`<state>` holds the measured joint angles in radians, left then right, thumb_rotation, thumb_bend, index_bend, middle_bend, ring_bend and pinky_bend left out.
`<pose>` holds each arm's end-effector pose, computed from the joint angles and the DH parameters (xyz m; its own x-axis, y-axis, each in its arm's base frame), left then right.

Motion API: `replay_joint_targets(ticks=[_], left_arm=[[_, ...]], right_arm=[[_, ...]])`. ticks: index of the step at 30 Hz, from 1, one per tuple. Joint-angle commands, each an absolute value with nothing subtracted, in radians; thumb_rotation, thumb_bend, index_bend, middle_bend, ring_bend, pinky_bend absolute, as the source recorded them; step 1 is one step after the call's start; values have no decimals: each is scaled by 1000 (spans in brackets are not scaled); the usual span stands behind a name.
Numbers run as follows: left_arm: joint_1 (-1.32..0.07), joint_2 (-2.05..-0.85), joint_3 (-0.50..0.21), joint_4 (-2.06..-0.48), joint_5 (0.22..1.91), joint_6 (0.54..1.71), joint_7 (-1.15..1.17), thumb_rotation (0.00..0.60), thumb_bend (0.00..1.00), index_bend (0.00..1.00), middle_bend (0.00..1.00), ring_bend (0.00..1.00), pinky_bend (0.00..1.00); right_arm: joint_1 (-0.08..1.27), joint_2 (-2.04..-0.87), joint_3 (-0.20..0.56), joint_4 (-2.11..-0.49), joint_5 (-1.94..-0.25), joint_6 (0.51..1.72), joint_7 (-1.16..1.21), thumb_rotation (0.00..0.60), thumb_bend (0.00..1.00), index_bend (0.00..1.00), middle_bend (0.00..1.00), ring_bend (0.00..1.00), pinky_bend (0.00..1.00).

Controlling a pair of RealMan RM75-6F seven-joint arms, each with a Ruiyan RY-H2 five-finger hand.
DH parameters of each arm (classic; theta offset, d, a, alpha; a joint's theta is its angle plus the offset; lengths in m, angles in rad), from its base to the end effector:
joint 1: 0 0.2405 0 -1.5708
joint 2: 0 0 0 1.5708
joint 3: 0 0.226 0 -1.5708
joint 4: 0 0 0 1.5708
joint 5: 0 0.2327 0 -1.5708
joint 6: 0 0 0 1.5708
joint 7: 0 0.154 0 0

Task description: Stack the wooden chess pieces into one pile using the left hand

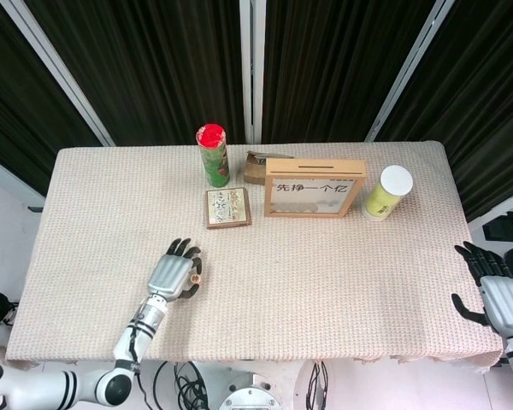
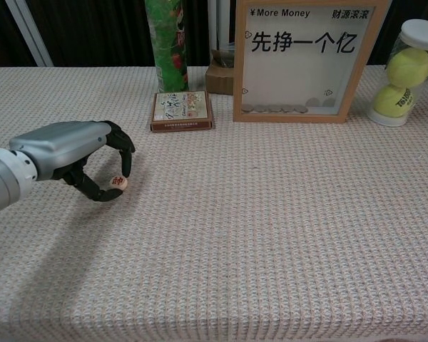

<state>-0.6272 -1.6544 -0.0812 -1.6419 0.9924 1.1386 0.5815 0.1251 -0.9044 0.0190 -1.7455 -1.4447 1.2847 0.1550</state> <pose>-0.1243 0.2645 -0.0734 0.4273 0.3430 0.8365 0.8965 -0.2806 -0.3428 -0.3012 -0.1908 0.1478 0.3122 -0.2027 0.9281 -0.9439 0.0440 0.3272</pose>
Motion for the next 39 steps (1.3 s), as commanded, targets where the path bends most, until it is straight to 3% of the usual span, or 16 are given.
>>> replay_joint_targets(ticks=[1, 12, 39], left_arm=[[-623, -1622, -88, -1694, 1002, 1163, 603, 600, 289, 503, 190, 0, 7], [-608, -1469, -105, -1868, 904, 1207, 682, 600, 290, 503, 190, 0, 7], [-596, -1437, -101, -1749, 910, 1135, 533, 600, 290, 503, 190, 0, 5]], right_arm=[[126, -905, 19, -1746, -1445, 1282, 154, 600, 338, 0, 0, 0, 0], [128, -908, 15, -1752, -1452, 1281, 140, 600, 337, 0, 0, 0, 0], [130, -912, 14, -1755, -1446, 1278, 123, 600, 337, 0, 0, 0, 0]])
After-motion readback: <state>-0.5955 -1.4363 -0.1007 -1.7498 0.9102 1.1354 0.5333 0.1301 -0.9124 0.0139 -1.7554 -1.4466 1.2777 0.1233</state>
